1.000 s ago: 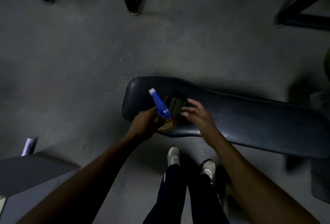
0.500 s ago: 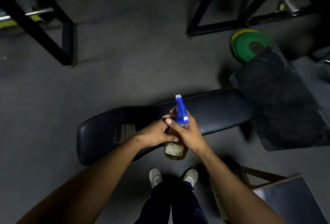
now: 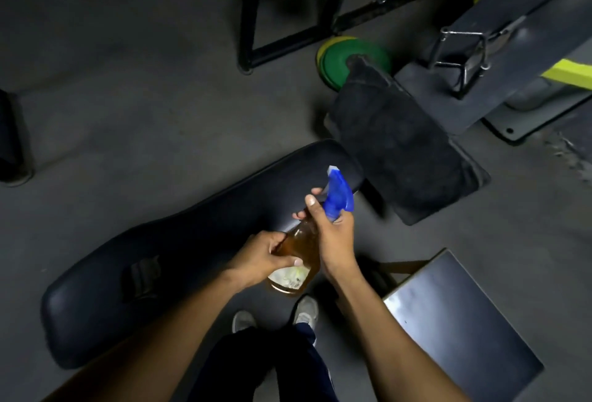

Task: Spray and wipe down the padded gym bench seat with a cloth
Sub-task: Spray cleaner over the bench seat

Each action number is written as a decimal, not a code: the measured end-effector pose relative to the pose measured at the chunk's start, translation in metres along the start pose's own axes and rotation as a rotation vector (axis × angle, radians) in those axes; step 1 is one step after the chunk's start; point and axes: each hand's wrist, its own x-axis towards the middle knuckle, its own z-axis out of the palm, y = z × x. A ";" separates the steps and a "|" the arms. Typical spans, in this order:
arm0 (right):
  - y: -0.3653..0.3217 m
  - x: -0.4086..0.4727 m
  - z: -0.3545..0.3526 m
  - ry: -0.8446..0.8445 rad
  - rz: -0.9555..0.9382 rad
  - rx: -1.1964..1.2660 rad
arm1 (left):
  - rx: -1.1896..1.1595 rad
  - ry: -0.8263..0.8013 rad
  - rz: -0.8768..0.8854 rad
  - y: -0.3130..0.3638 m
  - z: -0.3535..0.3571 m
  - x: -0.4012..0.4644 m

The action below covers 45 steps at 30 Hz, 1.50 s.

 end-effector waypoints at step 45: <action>0.229 0.176 -0.094 0.449 0.101 -0.224 | 1.240 -0.079 0.014 -0.156 -0.012 0.348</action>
